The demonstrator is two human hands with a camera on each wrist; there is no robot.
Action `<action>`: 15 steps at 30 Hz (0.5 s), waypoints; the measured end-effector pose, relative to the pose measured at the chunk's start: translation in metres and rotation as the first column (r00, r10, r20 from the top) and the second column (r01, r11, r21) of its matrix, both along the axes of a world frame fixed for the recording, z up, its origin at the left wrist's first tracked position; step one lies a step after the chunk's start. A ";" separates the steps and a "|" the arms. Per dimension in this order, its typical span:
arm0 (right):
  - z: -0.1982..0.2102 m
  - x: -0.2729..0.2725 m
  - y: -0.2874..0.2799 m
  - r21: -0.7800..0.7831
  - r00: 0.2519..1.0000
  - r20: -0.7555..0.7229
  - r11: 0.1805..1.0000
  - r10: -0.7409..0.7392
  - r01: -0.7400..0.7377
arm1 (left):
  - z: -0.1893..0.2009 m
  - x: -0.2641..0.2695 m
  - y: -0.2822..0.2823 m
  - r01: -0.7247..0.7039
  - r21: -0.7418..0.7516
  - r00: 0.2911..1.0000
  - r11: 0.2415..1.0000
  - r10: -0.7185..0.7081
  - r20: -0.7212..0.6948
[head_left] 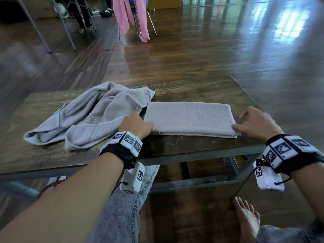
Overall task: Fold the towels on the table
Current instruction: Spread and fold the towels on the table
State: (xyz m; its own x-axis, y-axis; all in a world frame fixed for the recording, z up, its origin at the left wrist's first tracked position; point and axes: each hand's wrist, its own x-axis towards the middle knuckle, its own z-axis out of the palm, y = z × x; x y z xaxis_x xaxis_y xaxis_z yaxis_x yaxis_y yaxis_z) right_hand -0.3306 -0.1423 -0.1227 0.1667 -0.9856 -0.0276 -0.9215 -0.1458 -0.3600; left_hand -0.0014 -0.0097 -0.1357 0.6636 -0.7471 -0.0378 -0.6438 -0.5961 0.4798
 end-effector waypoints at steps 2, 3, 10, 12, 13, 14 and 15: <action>0.000 0.009 0.007 -0.129 0.988 0.033 0.981 0.151 -0.146 | -0.001 -0.006 -0.002 0.141 -0.141 0.987 0.980 -0.127 0.099; 0.000 0.013 0.010 -0.137 0.960 0.054 0.954 0.275 -0.266 | -0.003 -0.010 -0.002 0.263 -0.138 0.960 0.955 -0.244 0.138; -0.002 0.044 0.031 -0.003 0.848 -0.137 0.856 0.511 -0.517 | -0.012 -0.026 0.000 0.404 -0.007 0.870 0.915 -0.382 0.313; -0.001 0.055 0.035 -0.121 0.853 -0.148 0.847 0.500 -0.518 | -0.011 -0.032 -0.003 0.441 -0.067 0.850 0.895 -0.392 0.353; -0.002 0.062 0.037 -0.191 0.855 -0.123 0.834 0.503 -0.518 | -0.010 -0.036 -0.006 0.476 -0.099 0.835 0.874 -0.413 0.364; -0.004 0.070 0.040 -0.236 0.852 -0.093 0.820 0.515 -0.521 | -0.010 -0.042 -0.010 0.516 -0.121 0.816 0.848 -0.445 0.369; -0.009 0.078 0.042 -0.250 0.844 -0.062 0.810 0.533 -0.531 | -0.012 -0.047 -0.015 0.555 -0.128 0.797 0.822 -0.480 0.368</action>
State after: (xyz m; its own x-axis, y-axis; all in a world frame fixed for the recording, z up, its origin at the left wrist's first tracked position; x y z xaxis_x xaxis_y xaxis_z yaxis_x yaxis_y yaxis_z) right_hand -0.2529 -0.1005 -0.1313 0.6659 -0.7161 0.2091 -0.6701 -0.6974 -0.2542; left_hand -0.0489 -0.0247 -0.1482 0.1235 -0.9444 0.3047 -0.9589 -0.0345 0.2817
